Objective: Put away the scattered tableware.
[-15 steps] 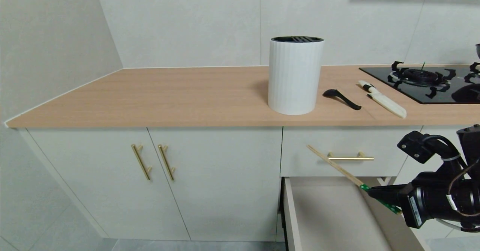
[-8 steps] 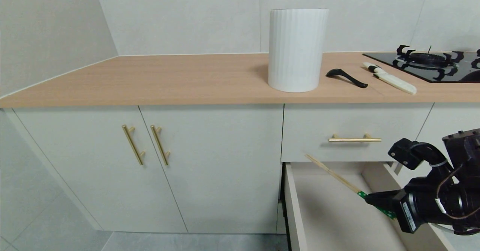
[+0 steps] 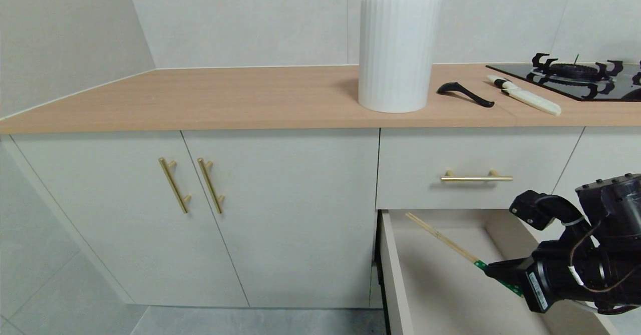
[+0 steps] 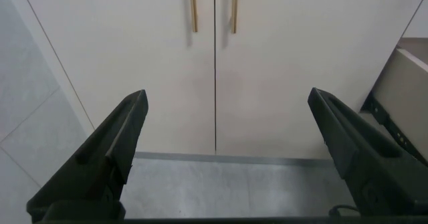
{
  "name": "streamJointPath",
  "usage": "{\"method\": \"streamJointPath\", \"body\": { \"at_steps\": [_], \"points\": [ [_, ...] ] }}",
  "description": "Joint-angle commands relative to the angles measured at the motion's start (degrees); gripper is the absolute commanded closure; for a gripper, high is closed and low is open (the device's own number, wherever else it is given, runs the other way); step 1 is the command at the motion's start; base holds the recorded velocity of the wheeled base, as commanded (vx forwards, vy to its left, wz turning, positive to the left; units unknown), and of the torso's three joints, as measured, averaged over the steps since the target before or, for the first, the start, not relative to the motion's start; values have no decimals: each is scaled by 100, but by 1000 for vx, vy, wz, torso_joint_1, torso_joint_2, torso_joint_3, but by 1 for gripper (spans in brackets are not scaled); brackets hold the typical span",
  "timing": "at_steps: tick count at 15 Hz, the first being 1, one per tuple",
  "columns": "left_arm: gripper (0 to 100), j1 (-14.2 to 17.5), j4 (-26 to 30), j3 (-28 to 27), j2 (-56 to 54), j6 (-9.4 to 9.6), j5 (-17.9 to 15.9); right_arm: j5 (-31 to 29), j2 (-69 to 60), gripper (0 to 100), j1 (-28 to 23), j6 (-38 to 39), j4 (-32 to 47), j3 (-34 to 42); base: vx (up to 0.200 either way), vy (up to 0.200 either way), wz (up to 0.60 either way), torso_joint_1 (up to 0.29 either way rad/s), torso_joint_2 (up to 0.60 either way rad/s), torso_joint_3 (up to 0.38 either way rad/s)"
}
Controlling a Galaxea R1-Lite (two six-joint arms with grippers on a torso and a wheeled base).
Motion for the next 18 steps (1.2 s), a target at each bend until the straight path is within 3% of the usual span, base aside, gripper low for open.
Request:
{"method": "streamJointPath", "body": {
  "at_steps": [1,6,7,8,11,14,18],
  "points": [
    [0,0,-2,2,9,-2,2,-10,398,100,-31,5,-12,-22,0,0,0,0,0,0],
    [0,0,-2,-6,9,-2,2,-124,1602,100,-172,66,-12,-294,0,0,0,0,0,0],
    [0,0,-2,2,9,-2,2,-274,1831,100,-172,216,5,-426,0,0,0,0,0,0],
    [0,0,-2,2,9,-2,2,-538,2261,100,-102,866,-12,-655,0,0,0,0,0,0],
    [0,0,-2,2,9,7,2,-643,2850,100,-5,1367,-65,-954,0,0,0,0,0,0],
    [0,0,-2,2,9,-2,2,-1003,3281,100,188,1877,-689,-971,0,0,0,0,0,0],
    [0,0,-2,2,9,-2,2,-1337,3896,100,382,1947,-1339,-927,0,0,0,0,0,0]
  ]
}}
